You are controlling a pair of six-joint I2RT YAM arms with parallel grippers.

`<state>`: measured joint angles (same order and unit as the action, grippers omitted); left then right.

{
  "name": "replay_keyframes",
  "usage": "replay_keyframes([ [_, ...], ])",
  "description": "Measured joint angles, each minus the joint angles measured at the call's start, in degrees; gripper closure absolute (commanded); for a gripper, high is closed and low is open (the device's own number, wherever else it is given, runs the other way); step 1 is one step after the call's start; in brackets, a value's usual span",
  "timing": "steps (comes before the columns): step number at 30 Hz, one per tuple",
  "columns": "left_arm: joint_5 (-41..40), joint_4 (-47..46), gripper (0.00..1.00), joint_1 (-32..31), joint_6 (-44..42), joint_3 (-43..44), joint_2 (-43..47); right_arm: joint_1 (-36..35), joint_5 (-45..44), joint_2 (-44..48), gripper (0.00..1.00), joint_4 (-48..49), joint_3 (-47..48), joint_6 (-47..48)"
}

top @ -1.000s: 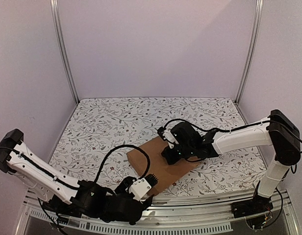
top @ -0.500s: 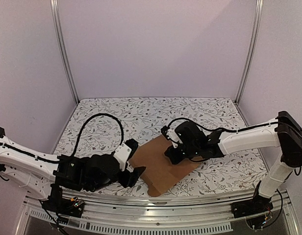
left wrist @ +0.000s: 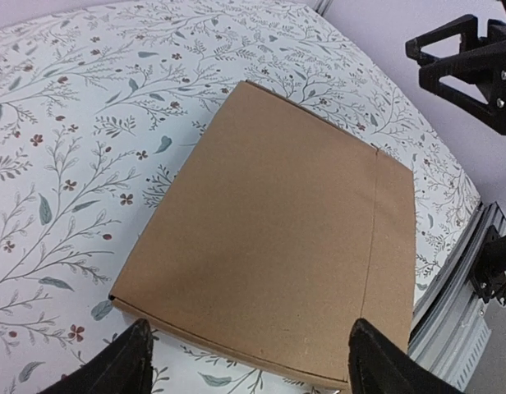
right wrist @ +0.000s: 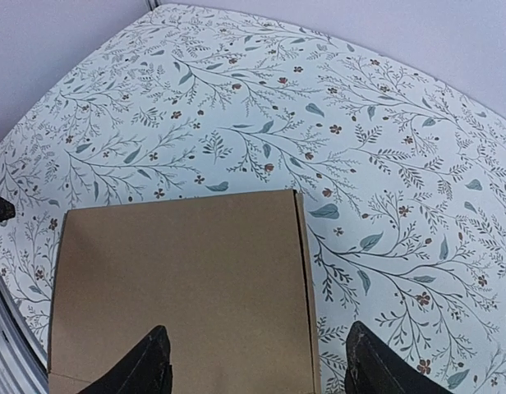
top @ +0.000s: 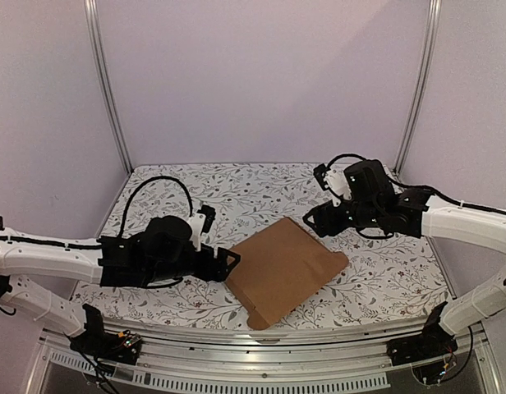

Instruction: Fold the paper box

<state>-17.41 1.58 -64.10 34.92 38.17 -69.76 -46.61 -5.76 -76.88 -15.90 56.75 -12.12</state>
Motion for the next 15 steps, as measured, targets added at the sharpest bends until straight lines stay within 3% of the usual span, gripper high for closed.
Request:
replay_keyframes([
  [2,2.7,-0.3,0.01,1.9,2.4,-0.1,-0.8,2.2,0.8,-0.1,0.24,-1.0,0.0,0.5],
  [15,16.6,-5.0,0.02,7.9,17.2,-4.1,-3.6,14.9,17.1,-13.7,0.19,-3.2,3.9,-0.1],
])
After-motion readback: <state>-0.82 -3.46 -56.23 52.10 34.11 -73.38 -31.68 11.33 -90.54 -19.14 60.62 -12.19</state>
